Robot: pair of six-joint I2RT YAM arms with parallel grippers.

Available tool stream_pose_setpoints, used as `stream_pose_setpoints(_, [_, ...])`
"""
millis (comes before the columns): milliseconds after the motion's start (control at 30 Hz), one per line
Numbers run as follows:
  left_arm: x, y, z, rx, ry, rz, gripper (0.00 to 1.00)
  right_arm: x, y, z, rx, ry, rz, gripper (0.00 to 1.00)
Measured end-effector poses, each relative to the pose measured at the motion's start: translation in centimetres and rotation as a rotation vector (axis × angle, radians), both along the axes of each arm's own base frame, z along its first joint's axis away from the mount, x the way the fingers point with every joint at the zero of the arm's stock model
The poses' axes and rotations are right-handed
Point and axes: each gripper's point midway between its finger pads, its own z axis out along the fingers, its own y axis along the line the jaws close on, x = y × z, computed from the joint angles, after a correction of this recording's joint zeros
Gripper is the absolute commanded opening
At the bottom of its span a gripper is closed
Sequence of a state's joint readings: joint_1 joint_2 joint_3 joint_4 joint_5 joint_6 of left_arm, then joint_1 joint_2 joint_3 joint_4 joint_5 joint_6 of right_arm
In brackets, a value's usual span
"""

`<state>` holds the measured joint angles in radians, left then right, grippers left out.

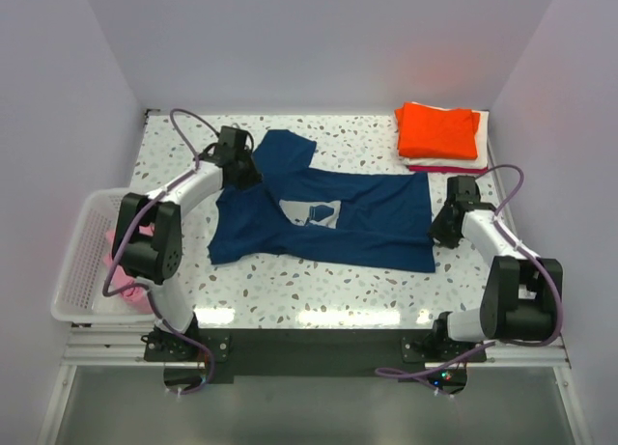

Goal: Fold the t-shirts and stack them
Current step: Fold the tshirt

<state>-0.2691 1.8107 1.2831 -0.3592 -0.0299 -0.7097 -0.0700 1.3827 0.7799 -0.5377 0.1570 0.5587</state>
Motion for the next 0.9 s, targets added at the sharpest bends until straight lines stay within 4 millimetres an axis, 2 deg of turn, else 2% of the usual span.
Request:
stream_pose_setpoints(33, [0.0, 0.1, 0.0, 0.002, 0.002, 0.0, 0.54, 0.3, 0.0, 0.2, 0.0, -0.006, 0.002, 0.53])
stream_pose_setpoints(67, [0.0, 0.2, 0.0, 0.007, 0.0, 0.0, 0.61, 0.7, -0.1, 0.5, 0.0, -0.014, 0.002, 0.68])
stream_pose_setpoints(133, [-0.1, 0.6, 0.3, 0.013, -0.001, 0.005, 0.66, 1.3, -0.1, 1.3, -0.002, -0.039, 0.006, 0.72])
stream_pose_setpoints(267, [-1.5, 2.1, 1.9, 0.026, -0.026, 0.032, 0.7, 1.3, 0.2, 2.8, 0.009, -0.079, 0.016, 0.72])
stream_pose_setpoints(367, [-3.7, 3.4, 3.9, 0.036, -0.066, 0.066, 0.7, 0.8, 0.7, 4.0, 0.031, -0.116, 0.028, 0.71])
stream_pose_setpoints(467, [-6.4, 4.5, 4.8, 0.037, -0.086, 0.1, 0.67, -0.8, 1.4, 4.2, 0.058, -0.14, 0.035, 0.69])
stream_pose_setpoints(567, [-9.1, 5.5, 4.1, 0.04, -0.074, 0.135, 0.65, -3.5, 2.1, 3.2, 0.093, -0.104, 0.035, 0.65])
stream_pose_setpoints(667, [-11.8, 6.3, 2.4, 0.046, -0.035, 0.162, 0.64, -5.6, 3.0, 1.9, 0.139, -0.054, 0.024, 0.62])
stream_pose_setpoints(767, [-13.3, 6.8, 1.3, 0.056, -0.001, 0.187, 0.65, -7.1, 3.7, 0.9, 0.181, -0.009, 0.001, 0.59])
stream_pose_setpoints(900, [-14.4, 7.5, 0.7, 0.074, 0.032, 0.227, 0.66, -8.1, 4.4, 0.0, 0.223, 0.034, -0.03, 0.56])
